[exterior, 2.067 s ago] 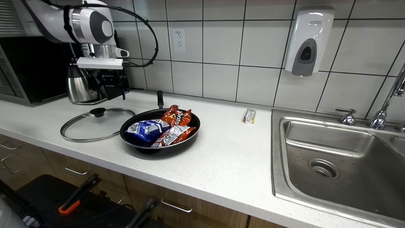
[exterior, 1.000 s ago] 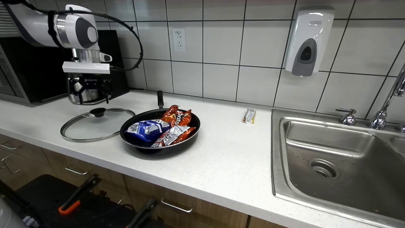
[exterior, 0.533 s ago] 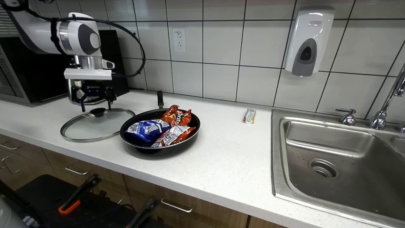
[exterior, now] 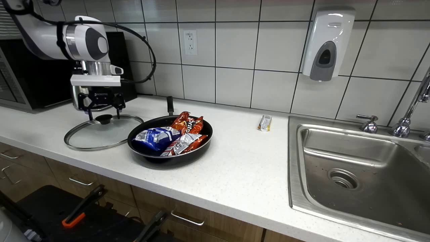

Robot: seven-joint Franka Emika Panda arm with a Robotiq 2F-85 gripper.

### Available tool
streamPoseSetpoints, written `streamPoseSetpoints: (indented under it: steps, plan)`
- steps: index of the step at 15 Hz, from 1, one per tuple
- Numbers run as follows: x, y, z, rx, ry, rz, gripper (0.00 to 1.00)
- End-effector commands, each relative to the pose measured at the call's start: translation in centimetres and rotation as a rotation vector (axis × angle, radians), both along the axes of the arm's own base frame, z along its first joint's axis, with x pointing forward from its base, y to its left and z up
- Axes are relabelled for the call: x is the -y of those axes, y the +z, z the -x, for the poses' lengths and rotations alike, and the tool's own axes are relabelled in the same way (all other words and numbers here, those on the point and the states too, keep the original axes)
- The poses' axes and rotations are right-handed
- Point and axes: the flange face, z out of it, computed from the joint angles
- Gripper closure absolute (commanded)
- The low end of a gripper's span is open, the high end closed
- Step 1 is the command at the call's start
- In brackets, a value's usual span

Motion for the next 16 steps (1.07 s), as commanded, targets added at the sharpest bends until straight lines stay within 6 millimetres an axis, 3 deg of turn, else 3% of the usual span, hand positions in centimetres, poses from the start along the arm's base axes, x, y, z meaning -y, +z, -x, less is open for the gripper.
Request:
streamPoseSetpoints:
  steps: [1, 4, 6, 16]
  plan:
    - [-0.2, 0.5, 0.0, 0.002, -0.004, 0.019, 0.26]
    - [0.1, 1.0, 0.0, 0.006, -0.010, 0.030, 0.51]
    - [0.2, 1.4, 0.0, 0.011, -0.013, 0.040, 0.61]
    - [0.8, 4.7, -1.8, 0.072, 0.046, 0.089, 0.61]
